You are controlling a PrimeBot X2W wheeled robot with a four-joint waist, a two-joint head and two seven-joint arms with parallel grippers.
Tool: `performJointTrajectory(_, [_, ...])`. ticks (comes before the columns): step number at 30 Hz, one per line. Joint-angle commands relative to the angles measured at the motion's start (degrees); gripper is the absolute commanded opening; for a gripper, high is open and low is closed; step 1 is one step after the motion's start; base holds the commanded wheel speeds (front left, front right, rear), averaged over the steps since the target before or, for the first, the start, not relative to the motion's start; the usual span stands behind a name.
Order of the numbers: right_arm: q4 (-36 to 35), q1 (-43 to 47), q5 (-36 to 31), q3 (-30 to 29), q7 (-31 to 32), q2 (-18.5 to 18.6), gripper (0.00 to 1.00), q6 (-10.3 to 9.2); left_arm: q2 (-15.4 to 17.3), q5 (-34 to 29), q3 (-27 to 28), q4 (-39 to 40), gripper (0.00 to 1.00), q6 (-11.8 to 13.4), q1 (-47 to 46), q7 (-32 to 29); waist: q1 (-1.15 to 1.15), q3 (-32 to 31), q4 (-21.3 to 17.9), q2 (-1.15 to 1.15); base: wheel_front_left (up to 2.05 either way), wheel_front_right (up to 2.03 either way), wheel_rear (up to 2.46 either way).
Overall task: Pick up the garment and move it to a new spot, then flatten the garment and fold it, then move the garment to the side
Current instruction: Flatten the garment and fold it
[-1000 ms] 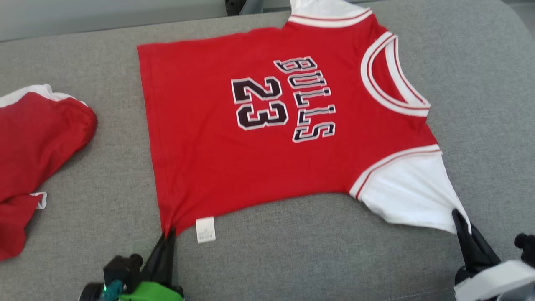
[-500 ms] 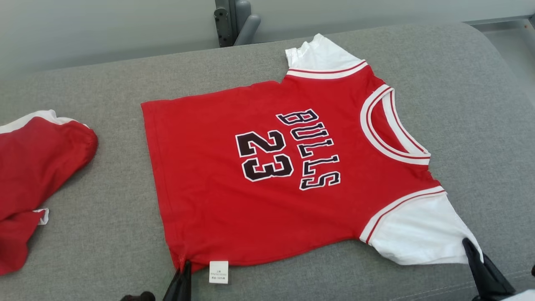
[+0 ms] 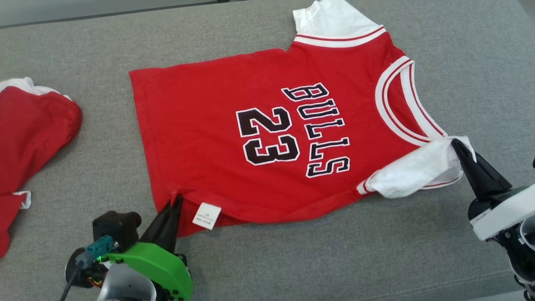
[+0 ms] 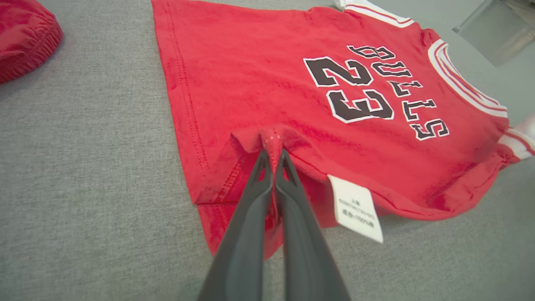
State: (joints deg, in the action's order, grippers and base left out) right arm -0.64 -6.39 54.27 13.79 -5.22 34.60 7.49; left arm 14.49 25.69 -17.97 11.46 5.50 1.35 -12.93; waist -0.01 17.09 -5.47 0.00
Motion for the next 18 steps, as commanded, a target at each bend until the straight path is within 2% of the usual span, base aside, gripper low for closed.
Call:
performJointTrajectory(1, [0.6,-1.7,0.6,0.3,0.5,0.3,0.00,0.00,0.7,0.3,0.6,0.7,0.00,0.5,-1.5,-0.7,0.01,1.5,0.5,0.00,0.00,0.00,0.00])
performJointTrajectory(6, [4.4,-8.9,0.9,2.6,2.2,1.6,0.00,0.00,1.7,0.1,1.0,2.0,0.00,1.5,-5.5,-5.1,0.01,2.3,1.4,0.00,0.00,0.00,0.00])
performJointTrajectory(10, [7.9,-13.1,1.0,5.1,3.4,1.8,0.00,0.00,1.7,-0.5,0.4,-0.2,0.00,1.5,-8.7,-7.2,0.01,2.5,2.2,0.00,0.00,0.00,0.00])
performJointTrajectory(18, [14.8,-20.3,0.9,9.2,3.8,2.4,0.00,0.00,0.5,-0.2,-0.5,-5.7,0.00,0.6,-13.7,-7.7,0.01,3.8,3.1,0.00,0.00,0.00,0.00])
